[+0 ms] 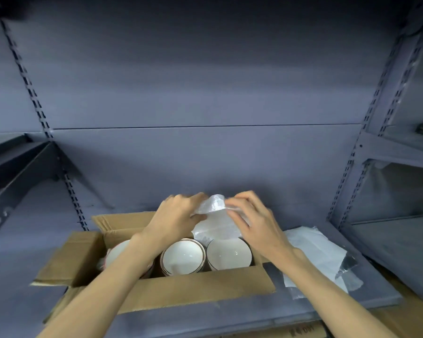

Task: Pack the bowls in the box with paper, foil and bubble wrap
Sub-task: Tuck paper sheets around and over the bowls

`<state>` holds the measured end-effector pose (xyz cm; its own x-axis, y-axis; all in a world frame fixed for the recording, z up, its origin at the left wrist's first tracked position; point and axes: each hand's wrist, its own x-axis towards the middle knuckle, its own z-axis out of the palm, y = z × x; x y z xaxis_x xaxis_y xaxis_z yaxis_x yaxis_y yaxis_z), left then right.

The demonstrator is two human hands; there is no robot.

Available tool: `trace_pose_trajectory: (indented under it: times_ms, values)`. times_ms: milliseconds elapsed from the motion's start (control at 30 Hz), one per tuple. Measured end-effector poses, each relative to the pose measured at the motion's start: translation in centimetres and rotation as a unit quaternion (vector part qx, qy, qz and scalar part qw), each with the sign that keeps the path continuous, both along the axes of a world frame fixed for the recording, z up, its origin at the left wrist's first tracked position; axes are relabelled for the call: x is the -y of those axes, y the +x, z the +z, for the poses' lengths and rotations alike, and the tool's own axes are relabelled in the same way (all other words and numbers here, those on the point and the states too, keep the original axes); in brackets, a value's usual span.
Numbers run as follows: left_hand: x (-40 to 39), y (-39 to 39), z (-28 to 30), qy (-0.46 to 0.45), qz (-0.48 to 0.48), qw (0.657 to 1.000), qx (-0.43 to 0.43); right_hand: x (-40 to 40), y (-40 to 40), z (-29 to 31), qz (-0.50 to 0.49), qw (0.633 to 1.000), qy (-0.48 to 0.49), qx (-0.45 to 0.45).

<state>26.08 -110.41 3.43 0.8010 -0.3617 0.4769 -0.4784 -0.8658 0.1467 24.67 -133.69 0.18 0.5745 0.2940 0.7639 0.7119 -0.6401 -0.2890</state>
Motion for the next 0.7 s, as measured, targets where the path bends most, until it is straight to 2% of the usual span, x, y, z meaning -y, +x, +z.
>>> trace_pose_trajectory:
  times_ms: [100, 200, 267, 367, 433, 500, 600, 700]
  values:
    - [-2.1, -0.6, -0.4, -0.039, 0.024, 0.999, -0.006, 0.9, 0.3, -0.8, -0.019, 0.999, -0.007, -0.044]
    - [-5.1, -1.0, -0.4, -0.02, 0.078, 0.997, 0.018, 3.2, 1.1, -2.9, -0.13, 0.98, 0.106, -0.109]
    - [-7.2, -0.9, -0.3, -0.038, 0.102, 0.994, 0.017, 5.5, 1.8, -4.9, -0.271, 0.942, 0.105, -0.169]
    - [-10.0, -0.9, -0.5, -0.052, 0.114, 0.992, 0.005, 9.1, 2.2, -8.0, -0.401, 0.863, -0.016, -0.308]
    - [-11.5, -0.9, -1.0, -0.038, 0.116, 0.993, -0.002, 10.7, 1.8, -9.7, -0.405, 0.814, -0.088, -0.407]
    - [-12.7, -0.8, -1.6, -0.022, 0.123, 0.992, -0.004, 11.4, 1.3, -10.6, -0.389, 0.786, -0.136, -0.461]
    - [-14.2, -0.7, -2.4, -0.028, 0.138, 0.99, -0.013, 11.4, 0.9, -10.6, -0.394, 0.775, -0.177, -0.461]
    - [-15.2, -0.7, -3.5, -0.03, 0.149, 0.988, -0.019, 11.1, 0.7, -10.4, -0.407, 0.784, -0.17, -0.437]
